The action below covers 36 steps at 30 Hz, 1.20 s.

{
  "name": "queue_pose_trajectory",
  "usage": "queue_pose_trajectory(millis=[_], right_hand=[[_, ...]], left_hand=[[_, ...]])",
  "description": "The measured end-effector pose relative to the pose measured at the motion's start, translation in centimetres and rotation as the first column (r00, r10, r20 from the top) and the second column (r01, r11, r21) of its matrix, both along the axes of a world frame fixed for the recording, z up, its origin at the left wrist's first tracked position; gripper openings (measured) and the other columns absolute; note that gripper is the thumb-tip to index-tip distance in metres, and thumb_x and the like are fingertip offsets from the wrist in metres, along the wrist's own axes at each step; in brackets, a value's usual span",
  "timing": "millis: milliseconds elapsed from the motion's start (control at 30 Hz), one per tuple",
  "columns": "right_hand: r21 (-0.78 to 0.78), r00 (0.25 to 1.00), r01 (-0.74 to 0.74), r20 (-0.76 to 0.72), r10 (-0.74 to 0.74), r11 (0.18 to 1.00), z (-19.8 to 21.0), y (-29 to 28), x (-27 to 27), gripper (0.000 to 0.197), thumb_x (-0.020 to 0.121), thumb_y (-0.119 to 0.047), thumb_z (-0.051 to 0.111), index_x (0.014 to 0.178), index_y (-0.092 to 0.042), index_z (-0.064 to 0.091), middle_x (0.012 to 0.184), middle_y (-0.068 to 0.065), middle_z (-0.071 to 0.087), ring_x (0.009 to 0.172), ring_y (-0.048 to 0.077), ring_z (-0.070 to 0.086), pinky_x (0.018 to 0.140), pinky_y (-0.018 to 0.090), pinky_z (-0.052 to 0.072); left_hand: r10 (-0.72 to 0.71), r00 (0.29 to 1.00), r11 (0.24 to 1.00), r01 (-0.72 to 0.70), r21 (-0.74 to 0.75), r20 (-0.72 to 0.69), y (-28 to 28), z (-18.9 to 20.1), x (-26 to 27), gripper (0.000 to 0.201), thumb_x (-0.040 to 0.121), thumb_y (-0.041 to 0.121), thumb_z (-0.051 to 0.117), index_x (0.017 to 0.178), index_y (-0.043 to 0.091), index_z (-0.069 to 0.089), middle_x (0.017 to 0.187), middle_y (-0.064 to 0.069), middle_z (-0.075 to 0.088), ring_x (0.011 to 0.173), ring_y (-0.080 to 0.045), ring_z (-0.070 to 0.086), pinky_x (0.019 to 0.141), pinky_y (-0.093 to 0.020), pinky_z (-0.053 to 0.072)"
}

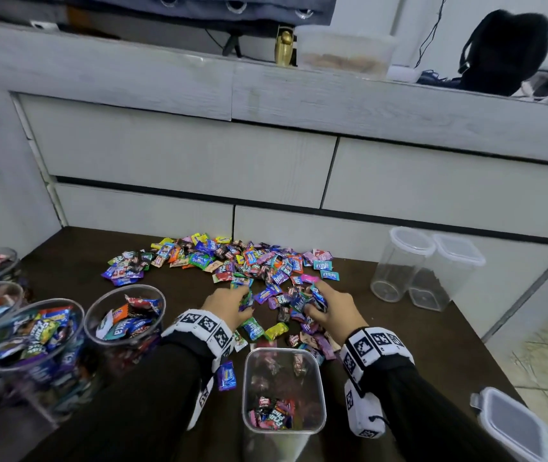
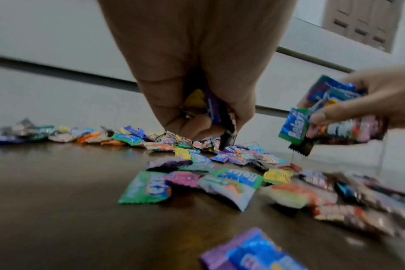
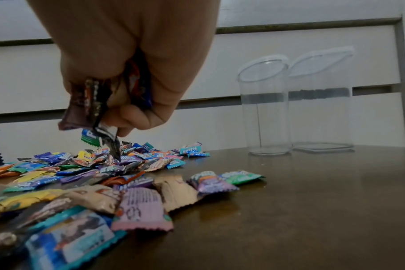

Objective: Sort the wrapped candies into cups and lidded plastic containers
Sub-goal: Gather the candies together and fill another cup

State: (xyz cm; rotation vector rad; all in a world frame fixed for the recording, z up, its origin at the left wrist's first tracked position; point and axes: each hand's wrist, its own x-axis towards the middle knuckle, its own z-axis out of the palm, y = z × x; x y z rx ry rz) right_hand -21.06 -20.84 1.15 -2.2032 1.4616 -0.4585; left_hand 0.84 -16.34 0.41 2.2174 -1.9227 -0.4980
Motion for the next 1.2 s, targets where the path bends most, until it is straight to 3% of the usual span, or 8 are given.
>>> queue_pose_trajectory(millis=[200, 367, 467, 600, 700, 833, 1000, 1200], right_hand=[[-0.029, 0.997, 0.025, 0.072, -0.023, 0.999, 1.2, 2.0, -0.6, 0.037, 0.091, -0.024, 0.061, 0.124, -0.01, 0.052, 0.102, 0.014, 0.067, 0.088, 0.025, 0.062, 0.073, 0.026, 0.042], [-0.096, 0.995, 0.029, 0.096, -0.019, 0.995, 3.3, 3.5, -0.7, 0.031, 0.091, -0.025, 0.062, 0.117, -0.011, 0.053, 0.101, 0.011, 0.067, 0.08, 0.019, 0.057, 0.064, 0.019, 0.033], [-0.138, 0.996, 0.024, 0.092, -0.011, 0.99, 4.6, 4.1, -0.6, 0.028, 0.09, -0.025, 0.061, 0.114, -0.01, 0.054, 0.099, 0.012, 0.067, 0.079, 0.02, 0.053, 0.064, 0.022, 0.032], [-0.16, 0.991, 0.046, 0.133, -0.024, 0.986, 5.9, 5.2, -0.5, 0.032, 0.09, -0.026, 0.061, 0.118, -0.012, 0.054, 0.099, 0.011, 0.067, 0.087, 0.024, 0.058, 0.067, 0.022, 0.036], [-0.162, 0.985, 0.057, 0.169, -0.03, 0.985, 6.3, 6.1, -0.6, 0.032, 0.089, -0.025, 0.063, 0.117, -0.012, 0.056, 0.098, 0.01, 0.068, 0.091, 0.027, 0.061, 0.072, 0.026, 0.042], [-0.165, 0.983, 0.058, 0.18, -0.027, 0.985, 6.3, 7.1, -0.6, 0.036, 0.088, -0.023, 0.063, 0.121, -0.01, 0.054, 0.104, 0.009, 0.067, 0.095, 0.025, 0.061, 0.072, 0.022, 0.037], [-0.136, 0.975, 0.099, 0.21, -0.069, 0.986, 6.0, 7.8, -0.6, 0.024, 0.088, -0.023, 0.063, 0.107, -0.009, 0.057, 0.096, 0.013, 0.067, 0.088, 0.029, 0.061, 0.076, 0.034, 0.048], [-0.067, 0.929, 0.149, 0.351, -0.117, 0.987, 6.3, 7.5, -0.9, 0.015, 0.089, -0.024, 0.063, 0.101, -0.02, 0.055, 0.093, 0.008, 0.07, 0.076, 0.025, 0.069, 0.071, 0.046, 0.057]], left_hand=[[0.108, 0.979, 0.987, -0.126, -0.098, -0.175, 2.3, 1.8, -0.1, 0.054, 0.098, 0.037, 0.055, 0.146, 0.017, 0.04, 0.132, -0.015, 0.058, 0.12, -0.034, 0.054, 0.095, -0.037, 0.045], [-0.007, 0.942, 0.943, -0.105, -0.316, -0.334, 4.6, 5.5, -1.0, 0.053, 0.097, 0.035, 0.057, 0.142, 0.012, 0.045, 0.114, -0.016, 0.065, 0.098, -0.027, 0.061, 0.087, -0.035, 0.048], [-0.152, 0.919, 0.879, -0.043, -0.475, -0.363, 6.6, 8.1, -1.9, 0.038, 0.096, 0.032, 0.06, 0.124, 0.007, 0.056, 0.079, -0.002, 0.062, 0.066, -0.013, 0.054, 0.062, -0.015, 0.041], [-0.349, 0.88, 0.838, 0.14, -0.527, -0.322, 9.8, 10.1, -3.5, 0.021, 0.094, 0.034, 0.063, 0.097, 0.014, 0.057, 0.075, 0.0, 0.059, 0.067, -0.016, 0.053, 0.064, -0.027, 0.044], [-0.472, 0.863, 0.81, 0.344, -0.475, -0.179, 11.7, 9.3, -4.6, 0.02, 0.094, 0.033, 0.062, 0.098, 0.014, 0.056, 0.087, -0.002, 0.059, 0.08, -0.018, 0.053, 0.074, -0.031, 0.041], [-0.504, 0.861, 0.8, 0.497, -0.336, 0.075, 12.5, 7.9, -5.1, 0.031, 0.096, 0.035, 0.055, 0.122, 0.018, 0.053, 0.108, -0.006, 0.054, 0.101, -0.023, 0.052, 0.084, -0.033, 0.039], [-0.583, 0.749, 0.739, 0.65, -0.176, 0.315, 12.6, 8.2, -5.7, 0.035, 0.093, 0.041, 0.053, 0.121, 0.02, 0.049, 0.11, -0.009, 0.052, 0.099, -0.031, 0.056, 0.078, -0.04, 0.046], [-0.589, 0.616, 0.672, 0.733, -0.107, 0.523, 12.3, 8.7, -6.1, 0.036, 0.093, 0.045, 0.051, 0.123, 0.027, 0.05, 0.107, -0.008, 0.059, 0.093, -0.031, 0.06, 0.06, -0.035, 0.033]])
